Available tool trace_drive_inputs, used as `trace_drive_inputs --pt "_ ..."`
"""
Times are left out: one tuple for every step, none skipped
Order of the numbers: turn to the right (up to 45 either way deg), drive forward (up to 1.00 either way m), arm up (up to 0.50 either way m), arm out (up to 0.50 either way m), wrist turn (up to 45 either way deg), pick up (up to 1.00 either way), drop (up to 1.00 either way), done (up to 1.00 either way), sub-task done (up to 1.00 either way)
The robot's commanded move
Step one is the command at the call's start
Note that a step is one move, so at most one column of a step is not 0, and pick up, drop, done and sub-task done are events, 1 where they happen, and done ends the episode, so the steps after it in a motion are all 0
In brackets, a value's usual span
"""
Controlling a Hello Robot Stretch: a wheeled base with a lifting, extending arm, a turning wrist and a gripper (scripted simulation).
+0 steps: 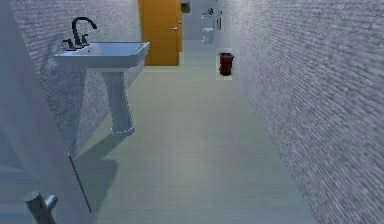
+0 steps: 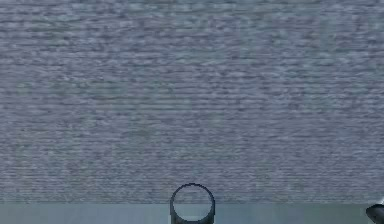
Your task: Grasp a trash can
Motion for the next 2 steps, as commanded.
trace_drive_inputs --pt "0.0 0.0 0.0 0.0 0.0 1.0 0.0 0.0 0.0" --pt "0.0 0.0 0.1 0.0 0.0 0.0 0.0 0.0 0.0"
